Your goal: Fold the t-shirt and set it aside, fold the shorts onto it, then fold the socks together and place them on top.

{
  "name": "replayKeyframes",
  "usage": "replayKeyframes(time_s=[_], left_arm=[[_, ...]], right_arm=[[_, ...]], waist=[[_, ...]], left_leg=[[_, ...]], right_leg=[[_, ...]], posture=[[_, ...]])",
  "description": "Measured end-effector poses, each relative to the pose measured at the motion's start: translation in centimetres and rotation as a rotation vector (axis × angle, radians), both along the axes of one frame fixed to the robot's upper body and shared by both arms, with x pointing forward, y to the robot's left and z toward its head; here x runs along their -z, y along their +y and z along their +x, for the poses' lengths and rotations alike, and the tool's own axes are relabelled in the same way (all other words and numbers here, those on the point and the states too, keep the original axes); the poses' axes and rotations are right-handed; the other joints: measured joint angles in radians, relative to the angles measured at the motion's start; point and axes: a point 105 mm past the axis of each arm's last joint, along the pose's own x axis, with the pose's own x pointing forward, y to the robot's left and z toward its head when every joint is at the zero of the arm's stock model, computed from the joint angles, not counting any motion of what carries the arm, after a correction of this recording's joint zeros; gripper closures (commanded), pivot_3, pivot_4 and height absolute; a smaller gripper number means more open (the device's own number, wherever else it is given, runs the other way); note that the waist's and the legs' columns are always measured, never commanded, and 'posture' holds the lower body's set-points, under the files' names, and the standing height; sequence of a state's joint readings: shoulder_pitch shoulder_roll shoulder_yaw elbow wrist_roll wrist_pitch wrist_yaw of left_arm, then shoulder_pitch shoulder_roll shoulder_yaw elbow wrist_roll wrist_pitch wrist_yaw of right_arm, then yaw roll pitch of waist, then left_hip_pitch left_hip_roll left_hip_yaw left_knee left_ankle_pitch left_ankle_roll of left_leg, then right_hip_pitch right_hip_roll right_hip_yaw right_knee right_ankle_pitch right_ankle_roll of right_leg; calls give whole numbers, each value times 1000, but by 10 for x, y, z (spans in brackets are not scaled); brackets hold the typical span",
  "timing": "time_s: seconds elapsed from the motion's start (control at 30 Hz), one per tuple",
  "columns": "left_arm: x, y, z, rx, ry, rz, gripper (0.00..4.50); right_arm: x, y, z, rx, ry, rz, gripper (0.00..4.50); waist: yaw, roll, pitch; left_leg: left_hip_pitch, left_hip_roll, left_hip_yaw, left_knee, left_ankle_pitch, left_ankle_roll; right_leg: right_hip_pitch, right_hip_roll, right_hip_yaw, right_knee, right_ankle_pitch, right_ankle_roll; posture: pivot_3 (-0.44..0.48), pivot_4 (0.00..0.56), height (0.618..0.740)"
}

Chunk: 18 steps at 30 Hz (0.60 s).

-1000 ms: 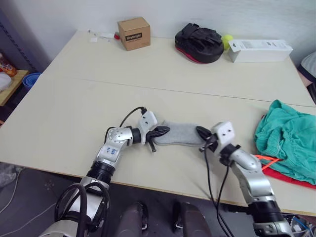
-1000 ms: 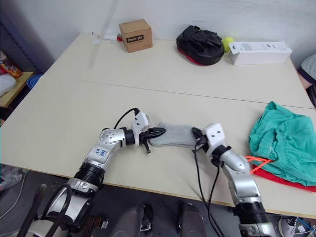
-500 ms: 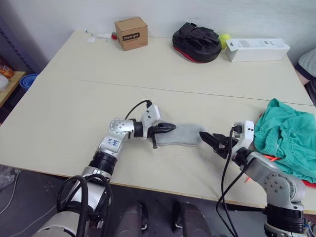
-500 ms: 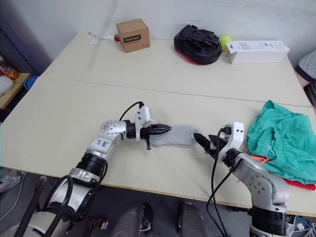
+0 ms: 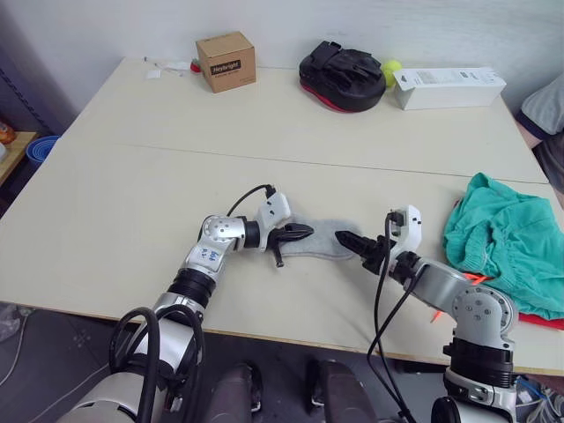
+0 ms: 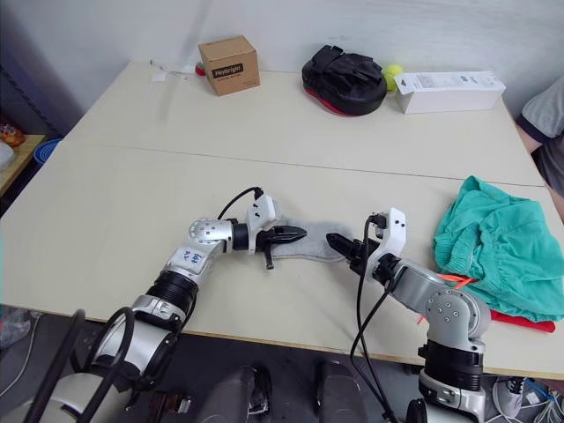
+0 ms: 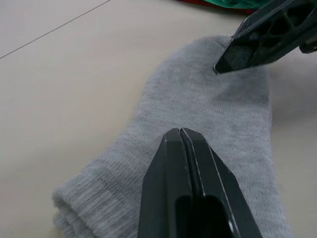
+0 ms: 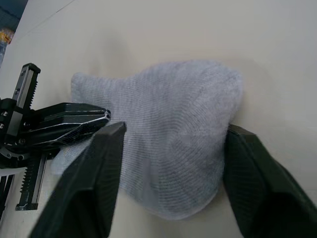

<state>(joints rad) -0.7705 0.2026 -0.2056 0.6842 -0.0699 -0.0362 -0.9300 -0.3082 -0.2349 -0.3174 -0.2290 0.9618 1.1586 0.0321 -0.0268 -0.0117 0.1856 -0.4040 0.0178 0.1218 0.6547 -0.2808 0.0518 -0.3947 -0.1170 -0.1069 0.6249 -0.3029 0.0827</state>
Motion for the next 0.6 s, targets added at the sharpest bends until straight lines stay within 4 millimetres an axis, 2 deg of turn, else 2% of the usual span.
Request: replayKeyframes(time_s=[0.13,0.17,0.27,0.47,0.6], left_arm=[[0,-1,0,-1,1,-4,4500],[0,-1,0,-1,1,-5,4500],[-1,-6,-1,7,4,-16,4500],[-1,-23,-6,32,22,-55,4500],[-5,-34,-7,33,25,-76,4500]], right_arm=[[2,1,0,-2,9,6,4230],[1,1,0,1,3,5,4465],[0,-9,4,42,-16,-36,4487],[-12,-52,8,111,-81,-244,4487],[-22,-64,7,83,-121,-354,4487]], waist=[[0,0,0],[1,0,0],[3,0,0],[26,0,0],[26,0,0]], left_leg=[[0,0,0,0,0,0],[0,0,0,0,0,0],[-1,-1,0,0,0,0],[-3,-3,1,-3,1,-1],[-4,-3,1,-4,1,-1]], right_leg=[[0,0,0,0,0,0],[0,0,0,0,0,0],[0,-1,0,-1,0,0],[-2,-2,-1,-4,0,0],[-2,-1,-1,-5,0,0]], posture=[[0,150,740],[0,150,740],[0,150,740],[0,150,740],[0,150,740]])
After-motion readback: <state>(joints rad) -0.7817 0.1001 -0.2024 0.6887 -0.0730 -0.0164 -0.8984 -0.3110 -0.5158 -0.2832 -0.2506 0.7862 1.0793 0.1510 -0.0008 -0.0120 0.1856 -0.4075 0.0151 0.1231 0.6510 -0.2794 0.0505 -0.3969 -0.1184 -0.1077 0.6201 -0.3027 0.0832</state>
